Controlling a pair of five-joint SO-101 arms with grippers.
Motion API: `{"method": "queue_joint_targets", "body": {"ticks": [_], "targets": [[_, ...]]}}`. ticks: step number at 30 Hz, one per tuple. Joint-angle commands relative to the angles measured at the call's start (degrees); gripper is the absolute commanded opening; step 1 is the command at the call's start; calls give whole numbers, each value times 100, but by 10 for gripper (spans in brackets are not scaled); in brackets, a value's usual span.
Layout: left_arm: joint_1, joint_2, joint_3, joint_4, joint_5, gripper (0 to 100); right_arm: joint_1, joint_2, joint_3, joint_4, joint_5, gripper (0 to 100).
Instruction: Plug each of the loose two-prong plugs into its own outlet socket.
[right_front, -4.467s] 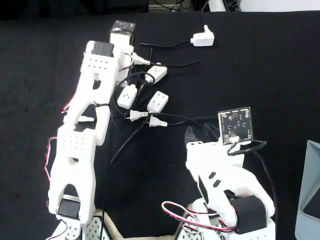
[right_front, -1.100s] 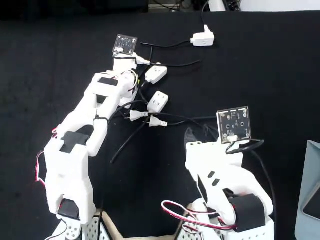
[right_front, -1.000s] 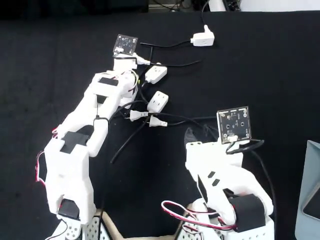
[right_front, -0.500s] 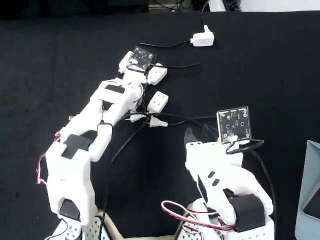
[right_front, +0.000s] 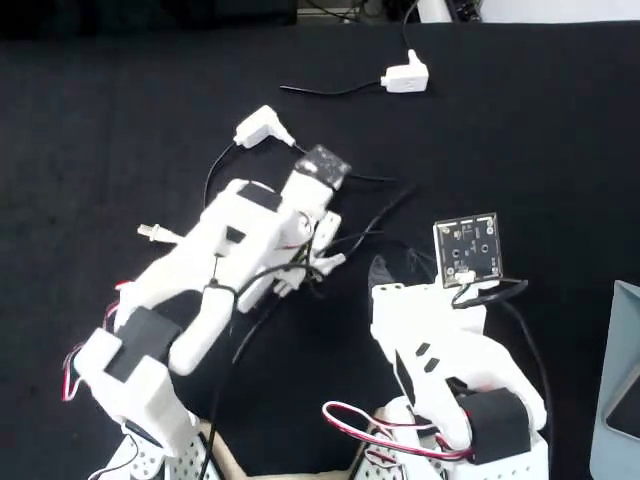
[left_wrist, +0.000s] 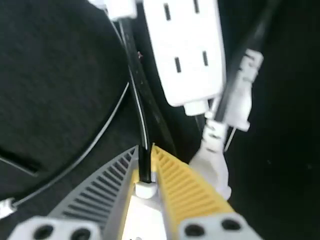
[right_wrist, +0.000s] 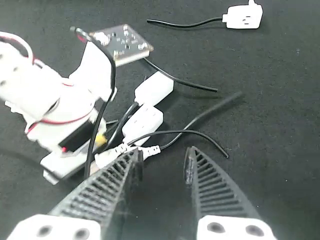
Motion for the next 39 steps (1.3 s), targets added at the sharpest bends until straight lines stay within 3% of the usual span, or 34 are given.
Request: {"method": "queue_joint_targets", "body": {"ticks": [1,13,21,25,29,35,39], "targets": [[163,-756,374,62,-26,28,70,13,-13,-70,-35,142],[101,-3244,2193,62,-35,29,70,13,-13,-70,-35,142],[-259,-4809,2782,62,-35,31,70,13,-22,-88,-44,145],[-620,-5292,2932,62,35,156,70,13,-22,-105,-44,145],[-848,-5574,3037,62,668,320,70,13,-22,-105,-35,145],[-901,-5662,3029,53,721,328,70,13,-22,-105,-35,145],[-1349,-5670,2976,53,721,328,70,22,-13,-97,-35,143]]}}
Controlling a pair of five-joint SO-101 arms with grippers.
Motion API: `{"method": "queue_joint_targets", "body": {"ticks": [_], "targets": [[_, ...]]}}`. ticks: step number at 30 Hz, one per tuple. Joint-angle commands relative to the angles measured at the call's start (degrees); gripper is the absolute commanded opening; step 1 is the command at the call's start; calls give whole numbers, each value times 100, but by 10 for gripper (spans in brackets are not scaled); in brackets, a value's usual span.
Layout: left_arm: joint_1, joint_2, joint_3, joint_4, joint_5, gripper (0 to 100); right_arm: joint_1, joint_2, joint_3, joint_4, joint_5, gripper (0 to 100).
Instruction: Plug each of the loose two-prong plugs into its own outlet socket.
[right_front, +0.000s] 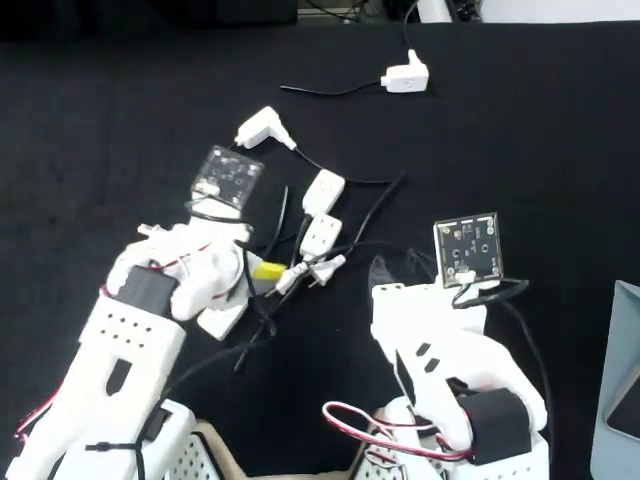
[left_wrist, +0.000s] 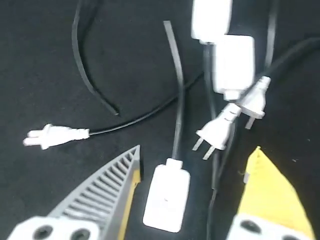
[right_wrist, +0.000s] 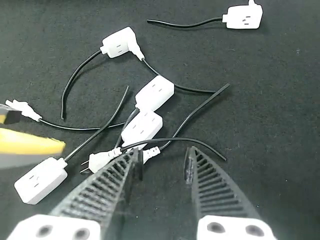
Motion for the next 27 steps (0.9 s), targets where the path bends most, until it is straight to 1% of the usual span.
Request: {"method": "queue_joint_targets", "body": {"ticks": [1,3,7,10,13,18,21,25,27], "targets": [[-479,-123,-66,35,62,328,70,31,-13,-97,-44,144],[-629,-114,13,79,-62,328,70,57,-13,-79,-44,144],[-1068,-70,330,35,-791,328,70,57,-13,-79,-53,143],[-1631,-62,321,-18,-888,328,70,57,-13,-70,-53,142],[-2105,-44,338,-378,-958,328,70,57,-13,-70,-53,143],[-2246,642,31,-448,-1793,316,70,66,-13,-70,-53,144],[-2273,1415,-435,-440,-2637,296,70,66,-4,-70,-53,144],[-2281,2479,-1007,-457,-3912,296,70,66,101,-114,-35,145],[-2281,2927,-1332,-501,-4396,297,70,66,92,-114,-35,145]]}}
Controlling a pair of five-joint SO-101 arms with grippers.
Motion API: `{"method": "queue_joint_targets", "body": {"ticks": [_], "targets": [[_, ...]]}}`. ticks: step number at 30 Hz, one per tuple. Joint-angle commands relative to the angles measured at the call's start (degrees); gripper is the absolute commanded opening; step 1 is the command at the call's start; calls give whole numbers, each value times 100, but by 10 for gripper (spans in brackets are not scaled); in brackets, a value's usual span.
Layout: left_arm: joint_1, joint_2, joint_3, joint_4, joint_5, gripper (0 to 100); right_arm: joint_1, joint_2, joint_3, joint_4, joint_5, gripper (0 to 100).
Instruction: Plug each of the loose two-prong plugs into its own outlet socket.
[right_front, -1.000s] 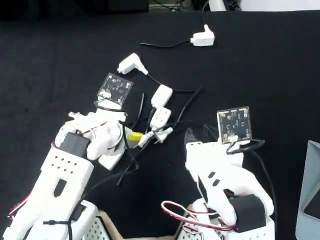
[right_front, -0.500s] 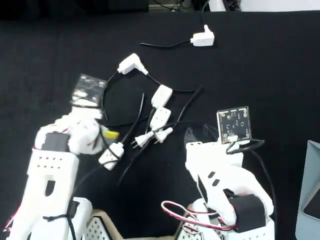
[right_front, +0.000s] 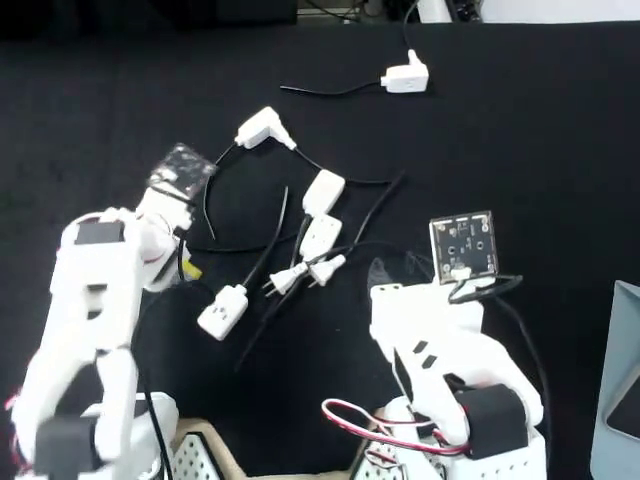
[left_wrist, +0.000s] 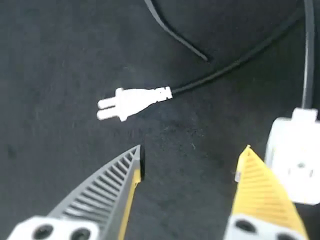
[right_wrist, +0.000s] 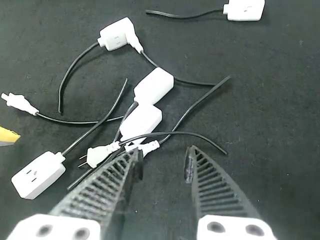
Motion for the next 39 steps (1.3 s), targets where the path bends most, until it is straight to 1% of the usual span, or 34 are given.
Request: {"method": "queue_joint_targets", "body": {"ticks": [1,6,8,12,15,17,22,23,24,28,35,39], "targets": [[-48,949,-980,-193,-1248,297,70,57,-40,-114,-35,145],[-119,1864,-1631,-659,-2084,296,70,57,-40,-114,-35,145],[-145,2224,-1851,-844,-2303,296,70,57,-40,-114,-35,145],[-242,3015,-2325,-1011,-2523,296,70,57,-40,-114,-35,145],[-330,3666,-2695,-1160,-2505,294,70,57,-40,-114,-35,145],[-338,4009,-2879,-1204,-2497,249,70,57,-40,-114,-35,145],[-277,4193,-3011,-1134,-2514,35,70,57,-40,-114,-35,145],[-277,4185,-2993,-1090,-2514,23,70,48,-40,-114,-35,144],[-295,4176,-3002,-967,-2514,37,70,48,-40,-114,-35,144],[-330,3798,-3002,-273,-2523,29,70,22,-40,-114,-35,142],[-277,2330,-2993,1081,-2470,28,70,13,-40,-114,-35,142],[-119,1582,-2993,1556,-1785,28,70,13,-40,-114,-35,142]]}}
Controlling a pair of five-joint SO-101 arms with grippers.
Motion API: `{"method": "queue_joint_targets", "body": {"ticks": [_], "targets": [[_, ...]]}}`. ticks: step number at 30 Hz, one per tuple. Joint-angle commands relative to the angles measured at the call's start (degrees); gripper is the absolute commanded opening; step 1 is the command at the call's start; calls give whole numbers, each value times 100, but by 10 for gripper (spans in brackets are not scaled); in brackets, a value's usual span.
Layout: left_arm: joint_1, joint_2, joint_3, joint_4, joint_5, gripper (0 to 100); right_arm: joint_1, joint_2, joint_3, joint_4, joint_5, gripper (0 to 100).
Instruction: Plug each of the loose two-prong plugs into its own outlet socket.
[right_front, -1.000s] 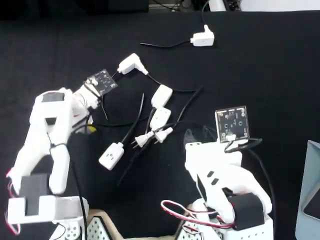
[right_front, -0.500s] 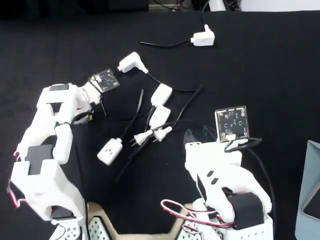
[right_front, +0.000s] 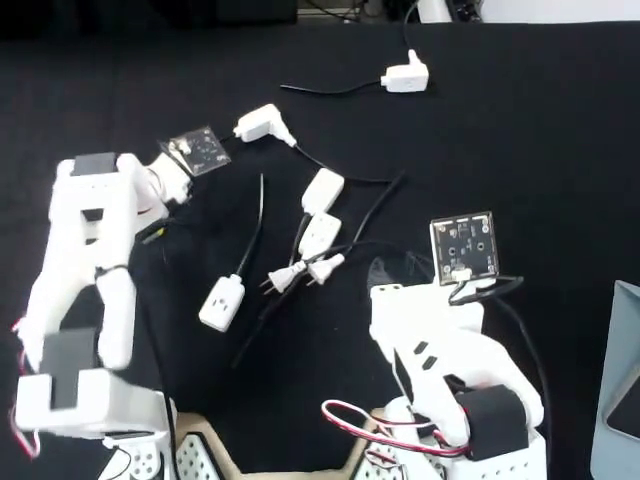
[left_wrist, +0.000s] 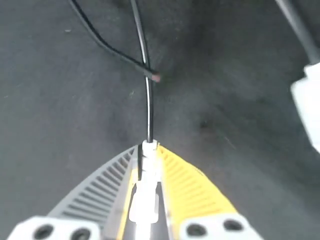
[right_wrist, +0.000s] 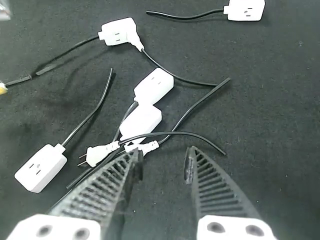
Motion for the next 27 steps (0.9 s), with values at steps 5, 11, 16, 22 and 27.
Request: {"method": "queue_joint_targets", "body": {"ticks": [5,11,16,22,27], "targets": [[769,-1354,-163,1160,1934,29,70,22,-40,-114,-35,142],[1903,-1503,-163,1635,4299,33,70,22,-57,-114,-35,142],[2782,-1442,-163,1345,6145,34,79,13,-66,-97,-44,142],[3538,-1503,-207,1380,7543,159,79,13,-66,-97,-44,142],[3530,-1512,-330,1389,8519,340,308,13,-66,-114,-35,142]]}}
